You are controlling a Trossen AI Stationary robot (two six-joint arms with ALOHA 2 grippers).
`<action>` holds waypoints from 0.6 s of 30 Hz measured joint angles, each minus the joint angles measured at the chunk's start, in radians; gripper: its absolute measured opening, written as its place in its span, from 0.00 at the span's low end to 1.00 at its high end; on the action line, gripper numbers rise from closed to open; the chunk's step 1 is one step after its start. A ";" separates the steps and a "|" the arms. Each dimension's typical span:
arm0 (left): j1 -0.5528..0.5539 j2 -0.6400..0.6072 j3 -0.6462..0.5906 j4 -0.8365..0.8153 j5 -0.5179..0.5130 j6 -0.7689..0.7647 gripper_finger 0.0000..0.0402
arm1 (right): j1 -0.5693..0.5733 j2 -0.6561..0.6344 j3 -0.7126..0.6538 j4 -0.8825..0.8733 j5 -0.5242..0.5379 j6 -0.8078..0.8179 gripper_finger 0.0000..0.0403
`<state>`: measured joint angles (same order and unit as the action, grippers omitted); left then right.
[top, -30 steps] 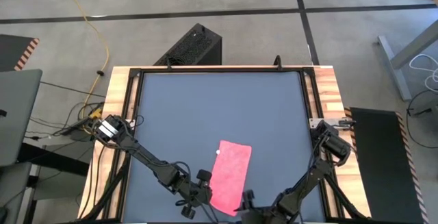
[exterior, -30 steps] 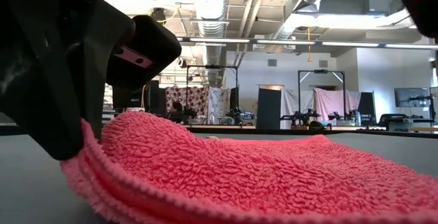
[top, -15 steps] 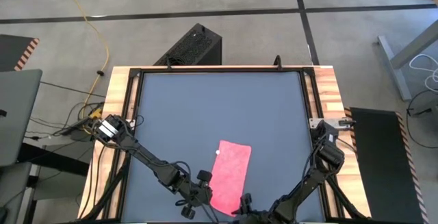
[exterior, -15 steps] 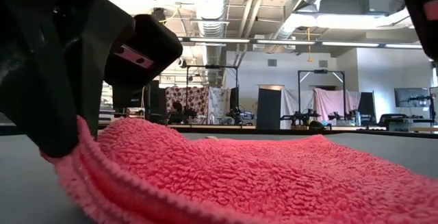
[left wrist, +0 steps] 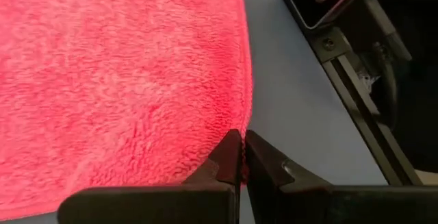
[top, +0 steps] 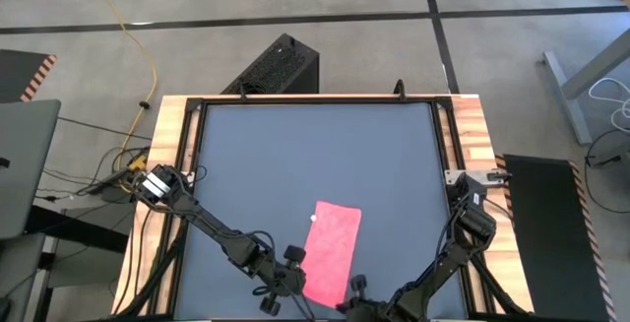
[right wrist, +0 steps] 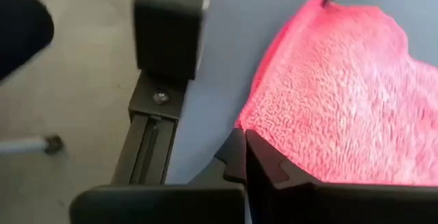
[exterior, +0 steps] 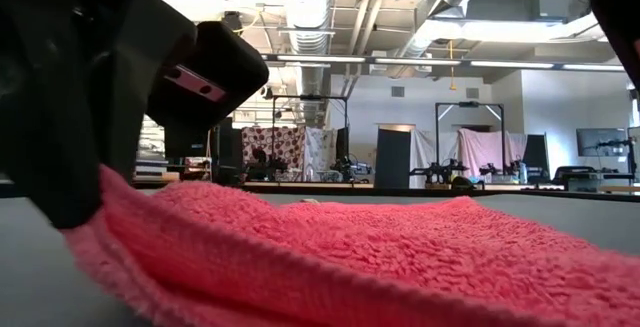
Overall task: Roll towel
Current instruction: Roll the microfiber towel
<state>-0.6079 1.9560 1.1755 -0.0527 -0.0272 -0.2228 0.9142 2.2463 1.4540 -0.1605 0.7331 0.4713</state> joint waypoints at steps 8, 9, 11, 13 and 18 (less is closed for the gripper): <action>0.021 0.000 0.000 0.005 0.081 -0.077 0.00 | 0.017 -0.053 -0.003 -0.102 0.033 0.362 0.02; 0.024 0.000 0.000 0.008 0.086 -0.085 0.00 | 0.021 -0.068 -0.004 -0.101 0.037 0.398 0.02; 0.028 0.000 0.000 0.019 0.093 -0.098 0.00 | 0.025 -0.096 -0.008 -0.086 0.029 0.459 0.02; 0.028 0.000 0.000 0.035 0.094 -0.104 0.00 | 0.025 -0.112 -0.008 -0.084 -0.020 0.533 0.02; 0.029 0.000 0.000 0.072 0.098 -0.113 0.00 | 0.011 -0.114 -0.012 -0.094 -0.107 0.718 0.03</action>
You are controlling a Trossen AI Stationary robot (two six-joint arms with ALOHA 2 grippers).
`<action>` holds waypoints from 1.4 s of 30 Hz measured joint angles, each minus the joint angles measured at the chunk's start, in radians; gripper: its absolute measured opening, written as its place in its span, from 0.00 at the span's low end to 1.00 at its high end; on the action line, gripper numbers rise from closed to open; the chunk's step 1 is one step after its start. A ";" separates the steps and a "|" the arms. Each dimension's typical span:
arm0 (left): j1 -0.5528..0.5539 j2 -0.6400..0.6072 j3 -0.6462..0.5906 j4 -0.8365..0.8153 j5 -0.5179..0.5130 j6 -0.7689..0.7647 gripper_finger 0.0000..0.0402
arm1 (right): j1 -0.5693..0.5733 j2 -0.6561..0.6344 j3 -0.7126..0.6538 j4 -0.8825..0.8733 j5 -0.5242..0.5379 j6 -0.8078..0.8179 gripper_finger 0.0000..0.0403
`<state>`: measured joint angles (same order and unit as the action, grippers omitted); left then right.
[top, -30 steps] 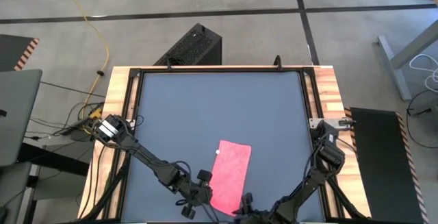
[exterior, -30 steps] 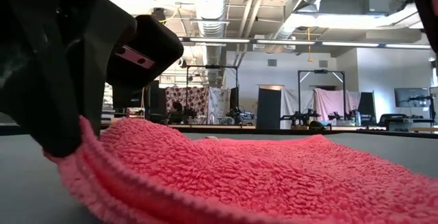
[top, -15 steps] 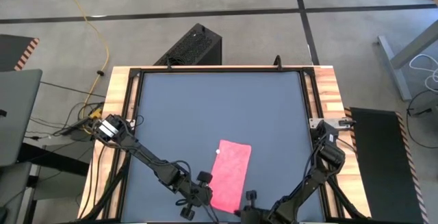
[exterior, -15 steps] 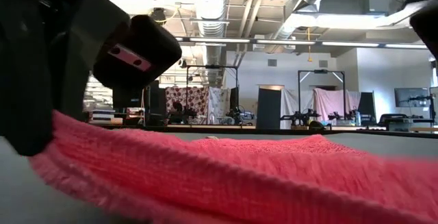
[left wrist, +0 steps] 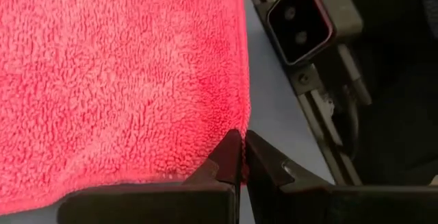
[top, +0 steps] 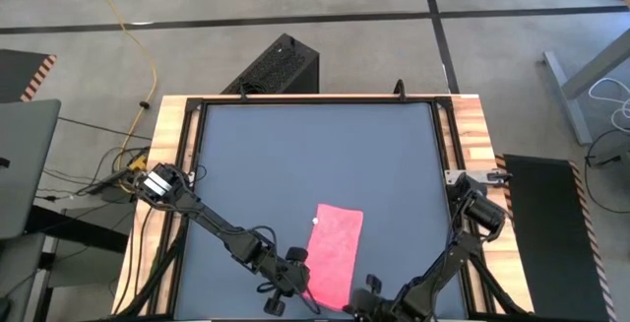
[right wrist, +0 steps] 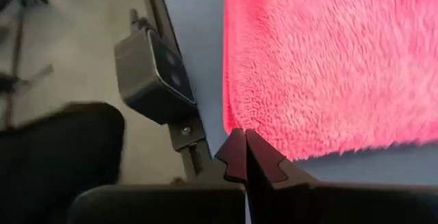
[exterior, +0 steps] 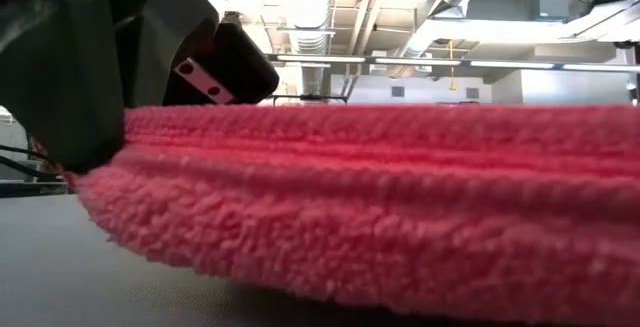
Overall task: Roll towel
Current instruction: Roll the microfiber towel
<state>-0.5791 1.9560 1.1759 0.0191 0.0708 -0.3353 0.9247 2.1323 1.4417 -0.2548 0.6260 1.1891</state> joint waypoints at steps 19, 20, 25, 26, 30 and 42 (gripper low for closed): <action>0.042 0.008 0.000 -0.078 0.035 -0.233 0.02 | 0.002 -0.006 -0.162 0.128 0.037 0.452 0.04; 0.042 0.008 0.000 -0.087 0.049 -0.243 0.03 | -0.001 -0.006 -0.162 0.128 0.030 0.452 0.04; 0.040 0.004 0.000 -0.146 0.162 -0.236 0.09 | -0.018 -0.006 -0.163 0.126 -0.028 0.457 0.04; 0.041 -0.004 -0.001 -0.167 0.179 -0.222 0.10 | -0.018 -0.006 -0.163 0.125 -0.033 0.458 0.04; 0.015 -0.060 -0.002 -0.191 0.086 -0.102 0.12 | -0.019 -0.005 -0.163 0.124 -0.038 0.459 0.04; -0.210 -0.033 -0.001 -0.006 -0.412 0.610 0.12 | -0.030 -0.003 -0.164 0.122 -0.052 0.455 0.04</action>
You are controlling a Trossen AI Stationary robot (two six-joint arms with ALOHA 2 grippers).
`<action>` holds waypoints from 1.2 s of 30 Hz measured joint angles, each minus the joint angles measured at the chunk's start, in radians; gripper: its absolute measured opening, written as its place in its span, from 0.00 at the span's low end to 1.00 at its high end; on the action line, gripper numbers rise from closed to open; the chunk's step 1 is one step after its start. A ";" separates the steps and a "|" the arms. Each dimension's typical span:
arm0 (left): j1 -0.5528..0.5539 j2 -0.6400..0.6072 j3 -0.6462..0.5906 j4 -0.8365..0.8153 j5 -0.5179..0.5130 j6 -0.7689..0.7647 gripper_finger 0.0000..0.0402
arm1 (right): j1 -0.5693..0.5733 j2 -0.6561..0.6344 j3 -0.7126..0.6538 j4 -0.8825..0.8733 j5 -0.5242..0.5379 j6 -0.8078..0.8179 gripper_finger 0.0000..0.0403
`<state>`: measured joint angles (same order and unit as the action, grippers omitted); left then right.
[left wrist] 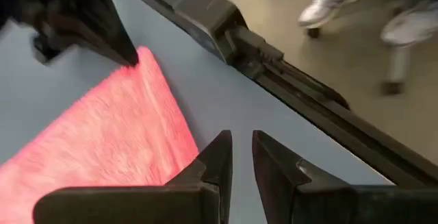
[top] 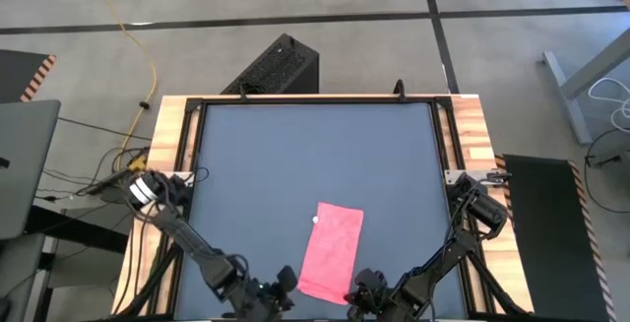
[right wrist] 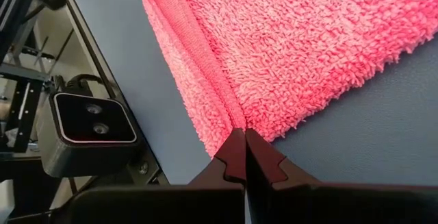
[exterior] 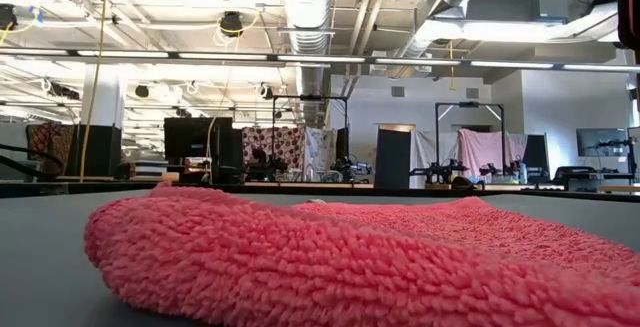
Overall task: Roll towel
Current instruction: Roll the microfiber towel
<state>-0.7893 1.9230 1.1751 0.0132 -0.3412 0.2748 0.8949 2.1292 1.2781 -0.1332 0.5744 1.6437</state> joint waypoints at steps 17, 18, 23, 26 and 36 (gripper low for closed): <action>0.074 0.045 0.015 0.007 0.000 -0.036 0.34 | -0.008 0.002 0.000 0.003 0.000 -0.030 0.04; 0.075 0.045 0.015 0.007 -0.009 -0.046 0.37 | -0.008 0.002 0.000 0.003 0.000 -0.030 0.04; 0.081 0.078 0.015 0.022 0.054 -0.047 0.44 | -0.012 0.002 0.000 0.005 0.000 -0.043 0.04; 0.081 0.093 0.015 0.029 0.054 -0.044 0.43 | -0.015 0.002 0.000 0.006 0.000 -0.045 0.04; 0.094 0.093 0.015 0.012 0.005 -0.086 0.37 | -0.015 0.002 0.000 0.007 0.000 -0.045 0.04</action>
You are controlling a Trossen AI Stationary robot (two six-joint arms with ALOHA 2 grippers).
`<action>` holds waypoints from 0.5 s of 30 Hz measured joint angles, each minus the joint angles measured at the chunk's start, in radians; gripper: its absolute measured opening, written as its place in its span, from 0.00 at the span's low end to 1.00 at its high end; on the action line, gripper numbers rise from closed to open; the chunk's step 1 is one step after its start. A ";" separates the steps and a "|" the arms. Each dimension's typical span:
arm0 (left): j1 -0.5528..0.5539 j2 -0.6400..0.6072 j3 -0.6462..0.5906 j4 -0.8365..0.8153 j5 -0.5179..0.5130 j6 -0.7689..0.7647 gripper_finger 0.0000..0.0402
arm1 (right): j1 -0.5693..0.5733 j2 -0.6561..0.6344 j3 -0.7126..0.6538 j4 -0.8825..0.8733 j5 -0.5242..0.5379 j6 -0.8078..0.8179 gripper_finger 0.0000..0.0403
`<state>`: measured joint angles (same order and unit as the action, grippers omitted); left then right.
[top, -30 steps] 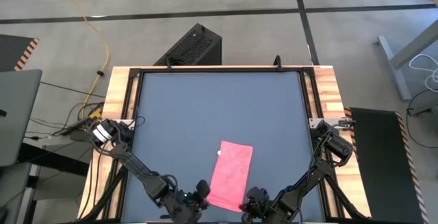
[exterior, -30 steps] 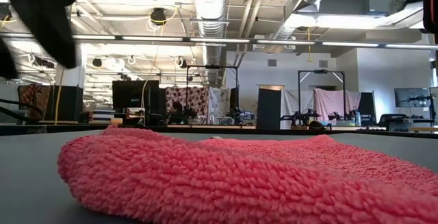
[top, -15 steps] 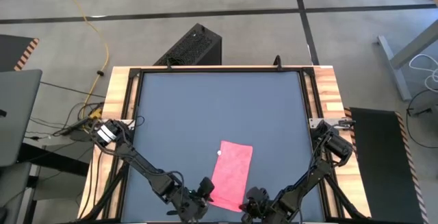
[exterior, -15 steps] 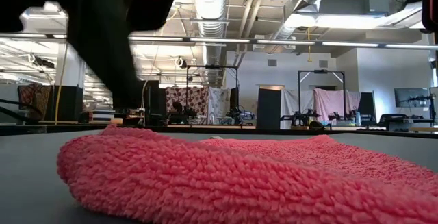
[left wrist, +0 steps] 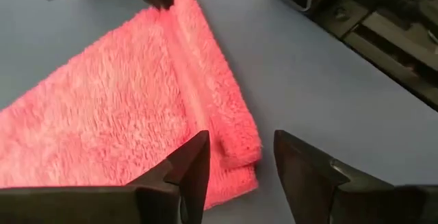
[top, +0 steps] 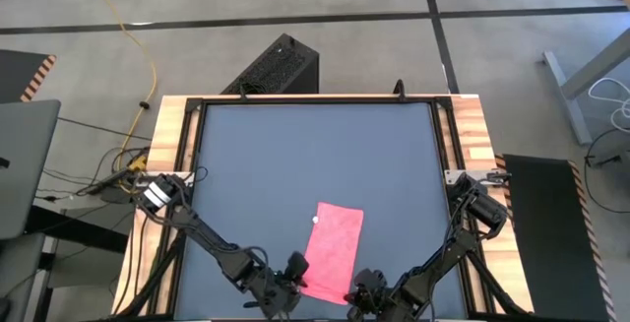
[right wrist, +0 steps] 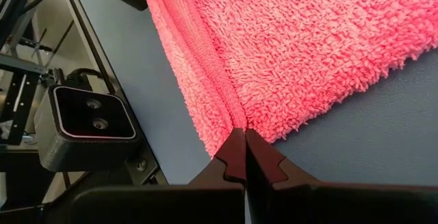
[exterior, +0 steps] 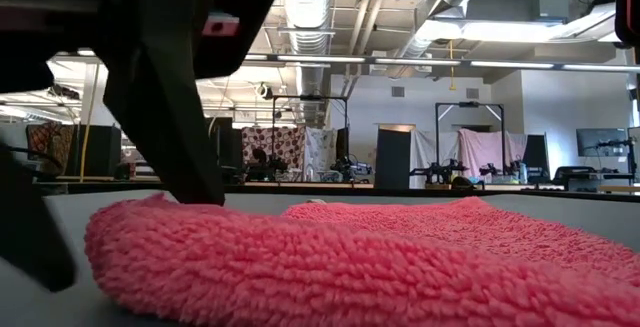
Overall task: Roll towel
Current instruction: Roll the microfiber towel
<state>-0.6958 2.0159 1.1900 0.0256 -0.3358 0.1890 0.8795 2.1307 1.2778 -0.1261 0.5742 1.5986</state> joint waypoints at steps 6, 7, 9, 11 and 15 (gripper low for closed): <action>0.025 0.000 0.000 -0.041 0.059 -0.105 0.25 | 0.000 0.000 0.000 0.000 0.000 -0.001 0.04; 0.027 0.000 0.000 -0.039 0.063 -0.116 0.22 | 0.000 0.000 0.000 0.000 0.000 -0.002 0.04; 0.031 0.000 0.000 -0.038 0.068 -0.133 0.16 | 0.000 0.000 0.000 0.000 0.001 -0.002 0.05; 0.037 0.000 0.000 -0.038 0.095 -0.163 0.09 | 0.000 0.001 0.000 0.001 0.001 -0.002 0.07; 0.068 0.000 0.000 -0.034 0.217 -0.291 0.01 | 0.000 0.001 0.000 0.002 0.000 0.012 0.11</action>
<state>-0.6283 2.0156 1.1899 -0.0087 -0.1184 -0.1020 0.8791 2.1315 1.2778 -0.1246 0.5743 1.6109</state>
